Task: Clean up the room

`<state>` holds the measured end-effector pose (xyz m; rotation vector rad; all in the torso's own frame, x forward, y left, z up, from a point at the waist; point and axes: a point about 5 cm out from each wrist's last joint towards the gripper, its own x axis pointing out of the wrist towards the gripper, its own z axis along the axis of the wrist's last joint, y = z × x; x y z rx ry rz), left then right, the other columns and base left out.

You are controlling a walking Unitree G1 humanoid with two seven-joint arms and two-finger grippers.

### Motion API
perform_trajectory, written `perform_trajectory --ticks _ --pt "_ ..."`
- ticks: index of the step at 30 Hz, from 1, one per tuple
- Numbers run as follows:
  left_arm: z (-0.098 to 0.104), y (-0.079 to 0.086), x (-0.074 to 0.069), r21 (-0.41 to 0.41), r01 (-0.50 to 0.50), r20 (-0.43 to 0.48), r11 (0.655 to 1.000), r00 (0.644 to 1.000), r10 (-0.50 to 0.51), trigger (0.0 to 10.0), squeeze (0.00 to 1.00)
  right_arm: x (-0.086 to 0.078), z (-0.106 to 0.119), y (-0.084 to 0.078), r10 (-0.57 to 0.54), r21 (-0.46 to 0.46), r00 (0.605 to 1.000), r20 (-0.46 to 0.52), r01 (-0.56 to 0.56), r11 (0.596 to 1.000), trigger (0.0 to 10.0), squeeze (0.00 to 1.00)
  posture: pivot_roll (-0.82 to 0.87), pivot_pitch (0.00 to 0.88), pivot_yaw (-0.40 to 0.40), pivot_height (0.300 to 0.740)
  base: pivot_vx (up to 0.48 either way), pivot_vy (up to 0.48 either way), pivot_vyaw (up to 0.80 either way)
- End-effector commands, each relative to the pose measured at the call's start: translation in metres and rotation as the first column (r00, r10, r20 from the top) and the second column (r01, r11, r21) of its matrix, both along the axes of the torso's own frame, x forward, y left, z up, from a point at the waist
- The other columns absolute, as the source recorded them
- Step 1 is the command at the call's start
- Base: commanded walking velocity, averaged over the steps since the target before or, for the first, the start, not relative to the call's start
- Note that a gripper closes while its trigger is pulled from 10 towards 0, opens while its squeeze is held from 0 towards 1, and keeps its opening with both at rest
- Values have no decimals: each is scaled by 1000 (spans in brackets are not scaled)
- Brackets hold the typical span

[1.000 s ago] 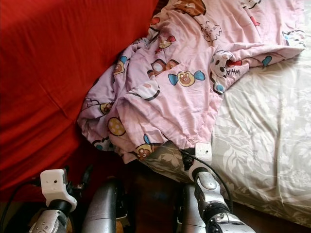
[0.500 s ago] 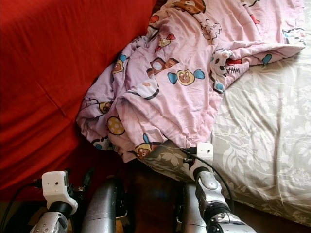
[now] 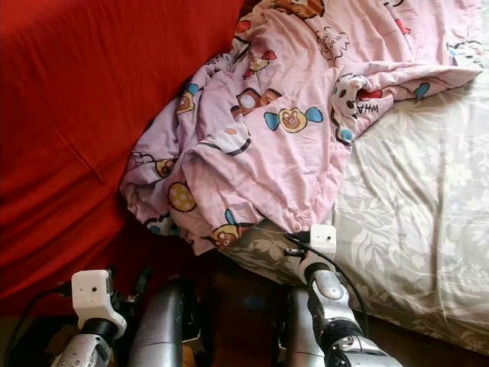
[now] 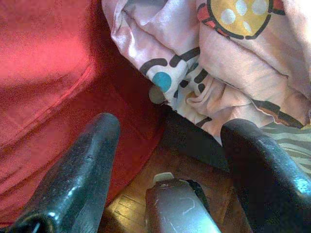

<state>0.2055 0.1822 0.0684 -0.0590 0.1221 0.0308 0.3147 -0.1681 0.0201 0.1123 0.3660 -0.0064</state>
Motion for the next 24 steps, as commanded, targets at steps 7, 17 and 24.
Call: perform_trajectory --ticks 7,17,24 --pt "-17 2 3 7 -4 -56 1000 998 4 10000 0 -13 -13 -2 -21 16 999 -35 22 1000 0 0 90 308 45 627 0 0 0" --pt "-29 4 26 -12 -31 -54 999 998 30 10000 0 -23 -13 -15 -53 19 997 50 53 998 0 0 21 188 20 627 0 0 0" --pt "-35 0 37 -27 -37 -37 999 999 36 10000 0 -30 -11 -21 -83 27 992 100 81 996 10000 0 -17 142 3 627 0 0 0"
